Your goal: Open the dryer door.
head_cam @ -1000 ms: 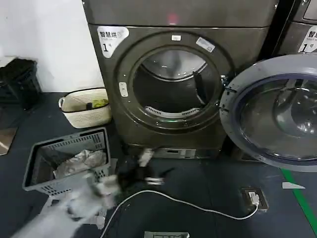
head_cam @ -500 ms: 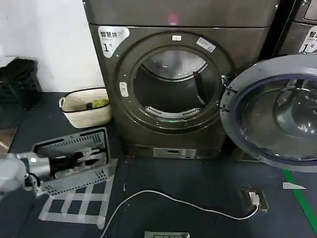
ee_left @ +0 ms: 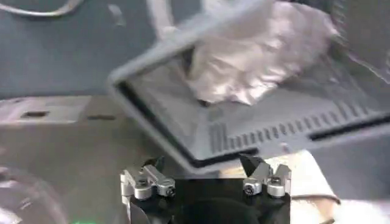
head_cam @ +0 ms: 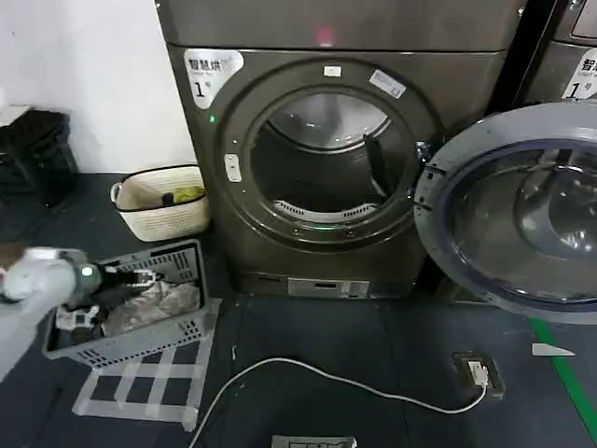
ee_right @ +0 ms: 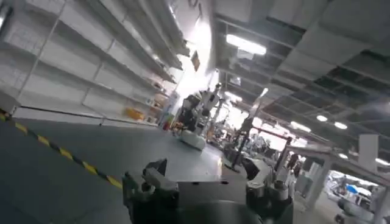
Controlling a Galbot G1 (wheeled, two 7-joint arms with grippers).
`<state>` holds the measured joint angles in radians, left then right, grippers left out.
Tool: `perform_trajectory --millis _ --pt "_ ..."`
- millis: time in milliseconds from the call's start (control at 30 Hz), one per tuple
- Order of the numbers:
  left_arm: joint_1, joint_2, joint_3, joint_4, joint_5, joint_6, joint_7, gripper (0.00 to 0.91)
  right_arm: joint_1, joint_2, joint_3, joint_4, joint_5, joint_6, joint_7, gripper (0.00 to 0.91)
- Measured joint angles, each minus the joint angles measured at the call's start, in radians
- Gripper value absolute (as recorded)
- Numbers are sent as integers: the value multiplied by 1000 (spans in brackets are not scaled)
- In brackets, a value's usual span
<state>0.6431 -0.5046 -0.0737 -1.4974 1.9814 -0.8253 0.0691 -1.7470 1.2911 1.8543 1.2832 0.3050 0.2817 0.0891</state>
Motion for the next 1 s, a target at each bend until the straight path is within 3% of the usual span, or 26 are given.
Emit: perform_trajectory --millis 233,1000 --pt "-125 -38 126 116 47 1 9 907 -4 16 16 -1 10 11 -8 907" --pt "-135 -75 148 230 63 2 14 907 13 39 25 -13 -21 22 -11 907"
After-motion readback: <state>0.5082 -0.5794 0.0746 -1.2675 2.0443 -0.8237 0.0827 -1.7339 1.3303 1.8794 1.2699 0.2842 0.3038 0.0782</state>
